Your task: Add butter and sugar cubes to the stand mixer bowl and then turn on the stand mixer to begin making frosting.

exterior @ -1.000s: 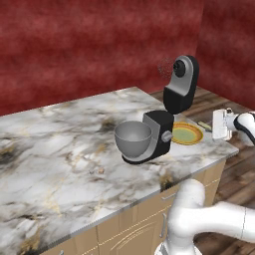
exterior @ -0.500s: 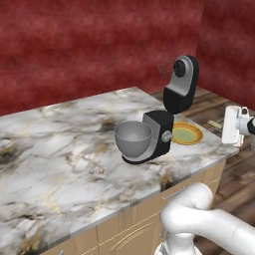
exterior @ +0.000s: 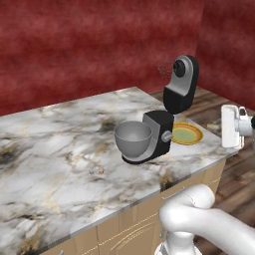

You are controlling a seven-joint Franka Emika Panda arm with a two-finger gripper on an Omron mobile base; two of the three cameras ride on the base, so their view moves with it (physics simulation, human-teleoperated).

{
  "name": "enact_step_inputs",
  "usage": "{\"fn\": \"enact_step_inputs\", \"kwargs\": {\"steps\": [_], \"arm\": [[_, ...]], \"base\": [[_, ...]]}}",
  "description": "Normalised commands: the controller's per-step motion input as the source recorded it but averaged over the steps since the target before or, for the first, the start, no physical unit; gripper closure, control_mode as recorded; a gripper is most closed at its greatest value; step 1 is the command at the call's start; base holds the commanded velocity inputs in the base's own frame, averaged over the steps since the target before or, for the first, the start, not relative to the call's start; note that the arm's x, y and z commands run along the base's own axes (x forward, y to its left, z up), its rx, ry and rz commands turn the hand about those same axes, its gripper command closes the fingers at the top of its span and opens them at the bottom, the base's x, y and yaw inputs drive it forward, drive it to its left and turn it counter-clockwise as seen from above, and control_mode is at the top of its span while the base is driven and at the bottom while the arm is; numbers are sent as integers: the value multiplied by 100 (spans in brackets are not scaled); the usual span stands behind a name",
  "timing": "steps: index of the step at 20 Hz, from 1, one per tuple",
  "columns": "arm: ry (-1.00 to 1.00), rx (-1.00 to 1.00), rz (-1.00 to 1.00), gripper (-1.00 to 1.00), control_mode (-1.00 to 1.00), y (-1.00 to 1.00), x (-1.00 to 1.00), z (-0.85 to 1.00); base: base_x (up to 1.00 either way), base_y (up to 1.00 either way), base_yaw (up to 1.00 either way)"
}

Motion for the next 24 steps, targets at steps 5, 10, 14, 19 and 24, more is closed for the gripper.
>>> {"fn": "enact_step_inputs", "kwargs": {"steps": [5,10,14,19,24], "arm": [[-11,-17,40,100,-100,3,-4,7],[-17,-16,28,100,-100,25,0,30],[-19,-18,7,100,-100,56,-10,44],[-31,-24,0,100,-100,80,-40,39],[-40,-30,-3,100,-100,92,-56,21]], "base": [[0,0,0],[0,0,0],[0,0,0],[0,0,0],[0,0,0]]}}
